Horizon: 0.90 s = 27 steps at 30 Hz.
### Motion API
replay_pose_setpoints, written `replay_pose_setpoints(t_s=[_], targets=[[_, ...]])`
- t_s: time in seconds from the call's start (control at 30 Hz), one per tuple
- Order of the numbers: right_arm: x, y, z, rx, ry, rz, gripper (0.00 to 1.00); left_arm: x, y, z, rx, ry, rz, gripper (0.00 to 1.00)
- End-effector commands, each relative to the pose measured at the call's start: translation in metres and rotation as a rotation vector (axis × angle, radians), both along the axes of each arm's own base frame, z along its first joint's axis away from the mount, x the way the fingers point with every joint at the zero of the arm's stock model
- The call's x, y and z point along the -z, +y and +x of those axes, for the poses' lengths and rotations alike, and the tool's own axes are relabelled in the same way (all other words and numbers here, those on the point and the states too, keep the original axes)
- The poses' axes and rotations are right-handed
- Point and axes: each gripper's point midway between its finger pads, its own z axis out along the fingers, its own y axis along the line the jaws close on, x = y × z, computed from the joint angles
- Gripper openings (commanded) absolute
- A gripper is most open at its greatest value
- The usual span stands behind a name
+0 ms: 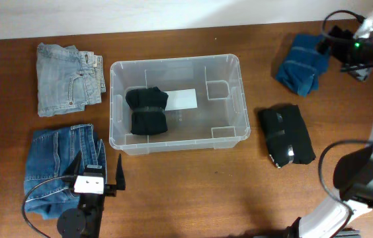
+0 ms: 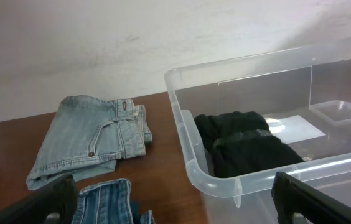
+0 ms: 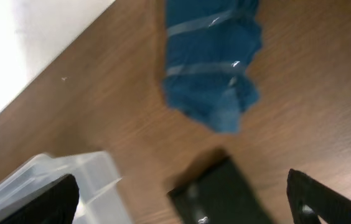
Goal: Pack container
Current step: 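Move the right gripper to the teal rolled cloth and grasp it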
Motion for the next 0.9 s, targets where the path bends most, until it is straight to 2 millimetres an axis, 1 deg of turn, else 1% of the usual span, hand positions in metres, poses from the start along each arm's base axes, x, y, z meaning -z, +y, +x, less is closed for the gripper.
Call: replay_pose_setpoints(t_s=[0.0, 0.07, 0.13, 0.33, 0.4, 0.47, 0.63, 0.67, 0.7, 0.87], targets=[[0.034, -0.009, 0.018, -0.205, -0.016, -0.023, 0.99, 0.0, 0.001, 0.0, -0.004, -0.004, 0.02, 0.99], [0.051, -0.022, 0.027, -0.198, -0.014, -0.028, 0.99, 0.0, 0.001, 0.0, -0.004, -0.004, 0.02, 0.99], [0.07, -0.03, 0.036, -0.192, -0.008, -0.02, 0.99, 0.0, 0.001, 0.0, -0.004, -0.004, 0.02, 0.99], [0.131, -0.025, 0.063, -0.226, 0.01, 0.037, 0.99, 0.0, 0.001, 0.0, -0.004, -0.004, 0.02, 0.99], [0.145, -0.027, 0.07, -0.227, 0.009, 0.033, 0.99, 0.0, 0.001, 0.0, -0.004, -0.004, 0.02, 0.99], [0.154, -0.03, 0.076, -0.223, 0.0, 0.03, 0.99, 0.0, 0.001, 0.0, -0.004, -0.004, 0.02, 0.99], [0.17, -0.036, 0.086, -0.216, -0.019, 0.022, 0.99, 0.0, 0.001, 0.0, -0.004, -0.004, 0.02, 0.99], [0.173, -0.035, 0.088, -0.219, -0.02, 0.022, 0.98, 0.0, 0.001, 0.0, -0.004, -0.004, 0.02, 0.99], [0.18, -0.033, 0.09, -0.224, -0.016, 0.023, 0.99, 0.0, 0.001, 0.0, -0.004, -0.004, 0.02, 0.99], [0.196, -0.032, 0.094, -0.211, -0.007, 0.037, 0.99, 0.0, 0.001, 0.0, -0.004, -0.004, 0.02, 0.99]])
